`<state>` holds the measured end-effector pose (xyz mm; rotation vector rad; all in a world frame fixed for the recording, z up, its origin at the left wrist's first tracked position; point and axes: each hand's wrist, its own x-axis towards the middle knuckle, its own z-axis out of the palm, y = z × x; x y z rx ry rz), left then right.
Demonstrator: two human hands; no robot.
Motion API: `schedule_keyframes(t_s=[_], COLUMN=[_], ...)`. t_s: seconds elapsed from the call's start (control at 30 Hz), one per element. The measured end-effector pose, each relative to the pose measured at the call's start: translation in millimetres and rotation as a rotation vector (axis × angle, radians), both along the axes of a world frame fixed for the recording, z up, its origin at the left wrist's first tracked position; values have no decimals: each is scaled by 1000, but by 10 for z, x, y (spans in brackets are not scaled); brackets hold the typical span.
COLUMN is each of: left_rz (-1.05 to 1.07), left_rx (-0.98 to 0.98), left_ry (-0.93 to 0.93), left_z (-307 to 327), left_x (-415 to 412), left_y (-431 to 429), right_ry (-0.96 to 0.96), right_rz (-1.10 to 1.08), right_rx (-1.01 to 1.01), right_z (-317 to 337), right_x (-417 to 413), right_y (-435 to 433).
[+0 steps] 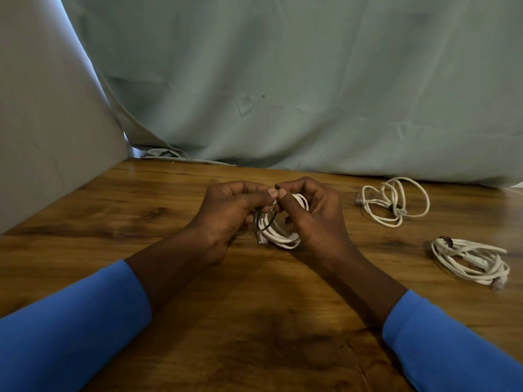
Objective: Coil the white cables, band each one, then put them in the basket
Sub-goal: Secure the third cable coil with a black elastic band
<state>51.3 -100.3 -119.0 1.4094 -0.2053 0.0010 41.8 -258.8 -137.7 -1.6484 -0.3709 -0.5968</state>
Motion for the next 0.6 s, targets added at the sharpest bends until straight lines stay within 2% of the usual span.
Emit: schedule_keyframes(t_s=[0.1, 0.23, 0.6], left_rz=[-27, -49, -72], left_rx=[34, -17, 25], left_ry=[40, 75, 14], left_z=[-22, -38, -41], left_x=[35, 29, 24], left_y=[18, -14, -16], right_ry=[-7, -1, 67], right_rz=[6, 23, 43], right_rx=[2, 25, 118], right_z=[-2, -3, 3], right_x=[-2, -11, -17], right_y=[10, 28, 31])
